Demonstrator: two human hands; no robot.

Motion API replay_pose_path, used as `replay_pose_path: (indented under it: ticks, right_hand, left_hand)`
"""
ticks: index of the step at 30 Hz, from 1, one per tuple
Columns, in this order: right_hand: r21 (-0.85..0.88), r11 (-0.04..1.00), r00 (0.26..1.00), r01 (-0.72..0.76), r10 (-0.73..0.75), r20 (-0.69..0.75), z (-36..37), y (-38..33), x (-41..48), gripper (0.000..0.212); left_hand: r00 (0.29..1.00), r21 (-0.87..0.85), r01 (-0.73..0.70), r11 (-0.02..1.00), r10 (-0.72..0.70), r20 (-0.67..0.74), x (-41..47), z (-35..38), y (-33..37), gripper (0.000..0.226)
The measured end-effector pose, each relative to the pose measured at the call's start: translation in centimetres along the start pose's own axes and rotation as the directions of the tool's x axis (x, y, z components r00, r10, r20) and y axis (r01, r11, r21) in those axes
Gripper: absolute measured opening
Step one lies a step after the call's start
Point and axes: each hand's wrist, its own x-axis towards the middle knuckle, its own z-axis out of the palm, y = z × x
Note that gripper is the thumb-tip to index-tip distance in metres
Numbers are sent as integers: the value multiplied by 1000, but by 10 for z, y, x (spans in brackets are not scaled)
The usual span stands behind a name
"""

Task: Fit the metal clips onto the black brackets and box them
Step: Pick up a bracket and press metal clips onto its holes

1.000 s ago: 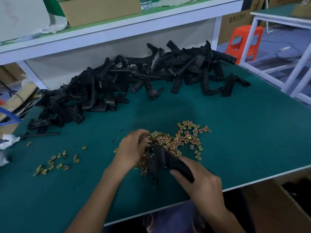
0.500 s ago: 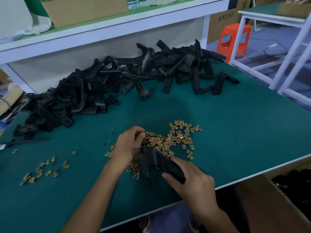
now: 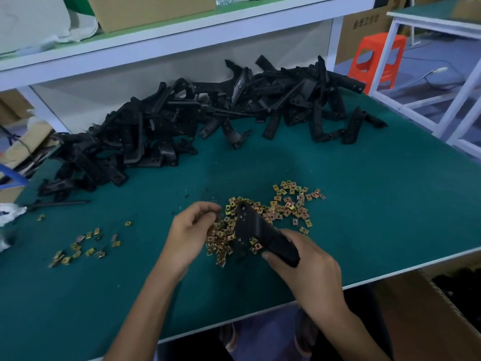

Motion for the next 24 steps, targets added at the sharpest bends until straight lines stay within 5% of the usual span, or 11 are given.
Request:
replay_pose_path:
  ticks: [9,18,22,24]
  right_hand:
    - [228,972,987,-53,86,-138,2,2,-8,46]
    - [187,982,985,-29,60,-164,6,4,-9,40]
    - [159,987,986,-20,45,-158,6,5,-10,38]
    - [143,989,988,-21,43,-150,5,4,-10,36]
  left_hand:
    - [965,474,-238,848,260,21,-36,10,-14,13]
    - [904,658,-402,637,389,177,-74,31,-35,19]
    - [909,662,-391,640,382,168,-66,34,-28,5]
    - [952,591,-298,750,283,120,-63,32,-22,10]
